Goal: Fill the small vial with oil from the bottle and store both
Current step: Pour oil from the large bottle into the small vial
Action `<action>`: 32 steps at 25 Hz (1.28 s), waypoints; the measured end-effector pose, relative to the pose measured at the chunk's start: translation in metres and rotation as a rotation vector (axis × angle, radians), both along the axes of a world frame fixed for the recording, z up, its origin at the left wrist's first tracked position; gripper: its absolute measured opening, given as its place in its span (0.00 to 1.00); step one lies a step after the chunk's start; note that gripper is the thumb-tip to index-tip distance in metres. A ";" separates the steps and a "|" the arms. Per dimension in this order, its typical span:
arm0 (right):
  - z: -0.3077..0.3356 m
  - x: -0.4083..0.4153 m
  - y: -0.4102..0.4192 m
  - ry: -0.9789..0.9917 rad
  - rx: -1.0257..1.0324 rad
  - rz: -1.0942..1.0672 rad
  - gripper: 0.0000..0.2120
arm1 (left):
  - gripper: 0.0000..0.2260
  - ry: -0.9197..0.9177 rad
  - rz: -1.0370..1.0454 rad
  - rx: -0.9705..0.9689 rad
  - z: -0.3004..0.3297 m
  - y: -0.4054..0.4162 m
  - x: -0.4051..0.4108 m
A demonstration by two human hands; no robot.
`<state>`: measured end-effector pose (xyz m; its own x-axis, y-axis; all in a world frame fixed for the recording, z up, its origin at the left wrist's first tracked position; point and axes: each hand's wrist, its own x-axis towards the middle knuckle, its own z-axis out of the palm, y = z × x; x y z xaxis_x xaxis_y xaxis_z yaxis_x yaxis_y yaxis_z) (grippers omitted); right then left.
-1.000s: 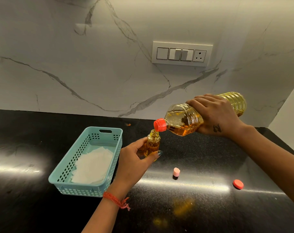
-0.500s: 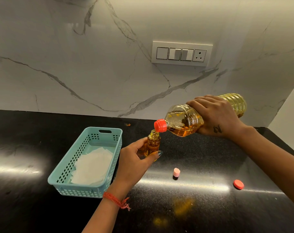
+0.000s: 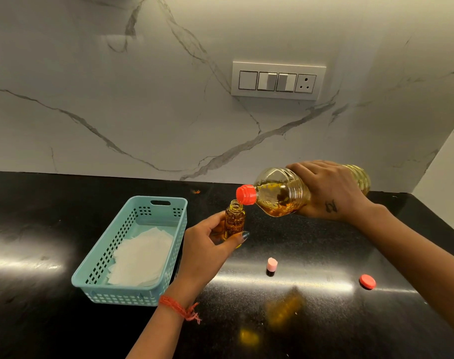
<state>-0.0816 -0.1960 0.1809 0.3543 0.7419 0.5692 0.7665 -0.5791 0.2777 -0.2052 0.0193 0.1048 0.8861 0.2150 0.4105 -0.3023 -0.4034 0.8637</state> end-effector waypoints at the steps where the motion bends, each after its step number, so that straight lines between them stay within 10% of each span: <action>1: -0.003 0.000 -0.001 0.018 0.008 -0.007 0.31 | 0.16 0.002 0.002 -0.005 0.000 0.000 0.000; 32: -0.129 -0.002 -0.061 0.775 1.112 -0.327 0.28 | 0.15 0.389 -0.024 -0.163 -0.108 -0.008 0.048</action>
